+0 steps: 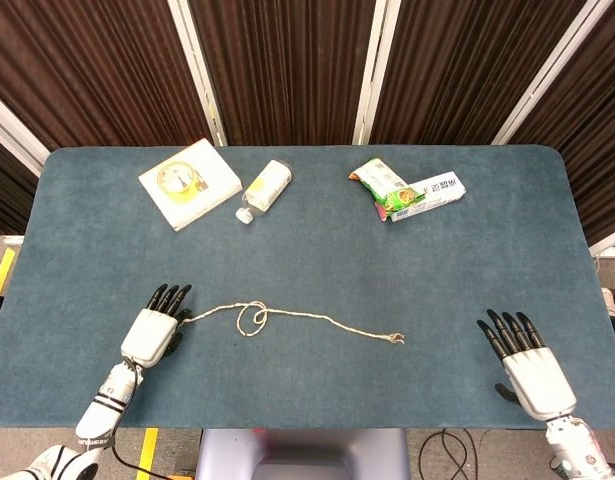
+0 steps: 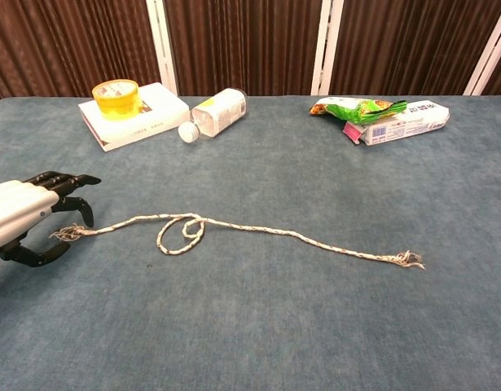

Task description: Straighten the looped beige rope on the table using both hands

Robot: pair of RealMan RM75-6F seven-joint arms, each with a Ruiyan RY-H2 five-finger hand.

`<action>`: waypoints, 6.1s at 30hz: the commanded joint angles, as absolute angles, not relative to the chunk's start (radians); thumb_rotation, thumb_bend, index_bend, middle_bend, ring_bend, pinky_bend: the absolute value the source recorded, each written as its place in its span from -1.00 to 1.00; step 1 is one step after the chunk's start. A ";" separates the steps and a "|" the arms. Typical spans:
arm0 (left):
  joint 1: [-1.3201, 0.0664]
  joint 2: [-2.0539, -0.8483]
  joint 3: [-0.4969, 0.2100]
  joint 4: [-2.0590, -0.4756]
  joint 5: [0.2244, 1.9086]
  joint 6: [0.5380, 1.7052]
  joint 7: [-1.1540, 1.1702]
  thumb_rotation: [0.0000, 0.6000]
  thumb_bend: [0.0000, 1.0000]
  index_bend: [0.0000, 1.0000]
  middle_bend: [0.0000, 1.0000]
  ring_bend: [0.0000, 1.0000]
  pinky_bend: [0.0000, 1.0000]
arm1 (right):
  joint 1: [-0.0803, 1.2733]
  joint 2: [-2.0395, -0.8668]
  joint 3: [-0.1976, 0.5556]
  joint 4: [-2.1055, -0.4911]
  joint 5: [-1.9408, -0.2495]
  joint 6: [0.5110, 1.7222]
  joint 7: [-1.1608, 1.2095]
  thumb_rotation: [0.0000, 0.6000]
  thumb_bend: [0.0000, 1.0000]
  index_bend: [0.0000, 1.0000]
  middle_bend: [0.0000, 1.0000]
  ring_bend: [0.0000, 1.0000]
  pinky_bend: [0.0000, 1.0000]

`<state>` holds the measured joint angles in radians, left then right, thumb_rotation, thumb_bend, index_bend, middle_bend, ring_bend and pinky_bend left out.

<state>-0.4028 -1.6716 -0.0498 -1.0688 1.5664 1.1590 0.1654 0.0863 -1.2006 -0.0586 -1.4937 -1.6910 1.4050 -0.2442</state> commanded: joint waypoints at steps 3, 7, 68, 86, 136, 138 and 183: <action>-0.417 -1.698 -0.055 -1.022 1.549 1.153 0.158 1.00 -0.10 -0.24 -1.00 -1.00 -0.92 | 0.091 -1.204 -0.057 -1.492 -1.682 1.396 -0.248 1.00 -0.57 -1.00 -1.00 -1.00 -1.00; -0.424 -1.712 -0.055 -0.998 1.542 1.154 0.146 1.00 -0.10 -0.17 -1.00 -1.00 -0.89 | 0.092 -1.205 -0.053 -1.492 -1.673 1.398 -0.248 1.00 -0.58 -1.00 -1.00 -1.00 -1.00; -0.444 -1.674 -0.027 -0.955 1.522 1.207 0.070 1.00 -0.09 0.24 -0.91 -1.00 -0.82 | 0.409 -1.623 0.103 -1.440 -1.406 1.031 -0.656 1.00 -0.16 0.17 -1.00 -1.00 -1.00; -0.449 -1.666 -0.029 -0.953 1.507 1.194 0.060 1.00 -0.09 0.24 -0.92 -1.00 -0.82 | 0.443 -1.634 0.080 -1.425 -1.303 1.022 -0.722 1.00 -0.14 0.35 -0.97 -1.00 -1.00; -0.445 -1.643 -0.047 -0.859 1.448 1.141 0.026 1.00 -0.10 0.25 -0.91 -1.00 -0.82 | 0.372 -1.413 0.095 -1.255 -1.229 1.117 -0.409 1.00 0.30 0.59 -0.83 -1.00 -1.00; -0.446 -1.646 -0.047 -0.851 1.446 1.137 0.025 1.00 -0.10 0.25 -0.91 -1.00 -0.82 | 0.368 -1.416 0.096 -1.231 -1.227 1.114 -0.389 1.00 0.30 0.59 -0.83 -1.00 -1.00; -0.470 -1.671 -0.034 -0.856 1.424 1.043 0.096 1.00 -0.10 -0.62 -1.00 -1.00 -0.84 | 0.371 -1.489 0.084 -1.017 -1.182 0.956 -0.332 1.00 0.30 -0.47 -0.98 -1.00 -1.00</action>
